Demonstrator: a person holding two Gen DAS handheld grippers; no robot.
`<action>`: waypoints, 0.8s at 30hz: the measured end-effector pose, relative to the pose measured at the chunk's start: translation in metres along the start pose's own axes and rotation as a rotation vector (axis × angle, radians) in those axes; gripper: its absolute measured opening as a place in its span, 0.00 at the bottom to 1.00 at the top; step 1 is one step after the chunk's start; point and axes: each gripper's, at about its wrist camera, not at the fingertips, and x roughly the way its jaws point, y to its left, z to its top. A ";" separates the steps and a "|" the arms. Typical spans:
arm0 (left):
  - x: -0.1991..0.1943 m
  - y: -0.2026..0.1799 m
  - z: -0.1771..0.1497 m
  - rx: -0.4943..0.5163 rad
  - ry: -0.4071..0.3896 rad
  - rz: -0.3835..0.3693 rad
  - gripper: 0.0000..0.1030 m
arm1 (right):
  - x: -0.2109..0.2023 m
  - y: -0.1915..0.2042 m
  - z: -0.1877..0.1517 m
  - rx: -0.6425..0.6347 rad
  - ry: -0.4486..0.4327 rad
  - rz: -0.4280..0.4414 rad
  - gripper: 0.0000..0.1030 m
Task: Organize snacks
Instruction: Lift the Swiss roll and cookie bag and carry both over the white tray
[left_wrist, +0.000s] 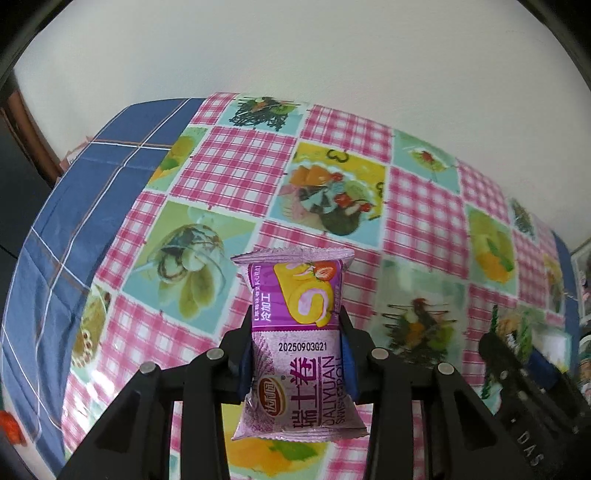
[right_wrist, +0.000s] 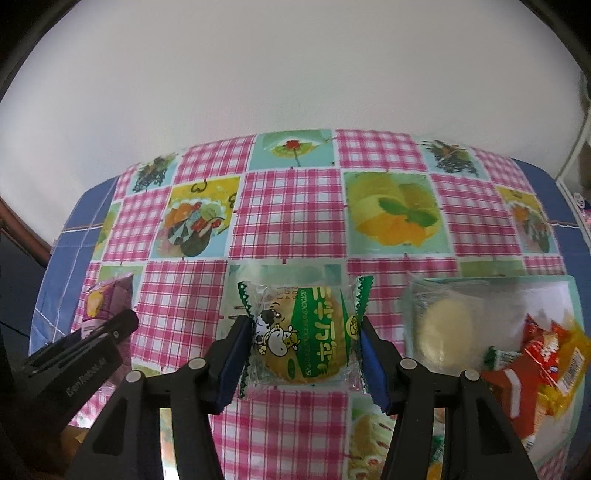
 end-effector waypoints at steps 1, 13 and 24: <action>-0.002 -0.003 -0.001 0.004 -0.002 0.000 0.38 | -0.003 -0.001 -0.001 -0.001 -0.002 0.000 0.58; -0.034 -0.020 -0.039 0.031 -0.040 0.011 0.39 | -0.041 -0.010 -0.029 -0.019 -0.028 0.006 0.58; -0.054 -0.040 -0.062 0.029 -0.067 -0.008 0.38 | -0.075 -0.035 -0.053 0.005 -0.069 0.013 0.58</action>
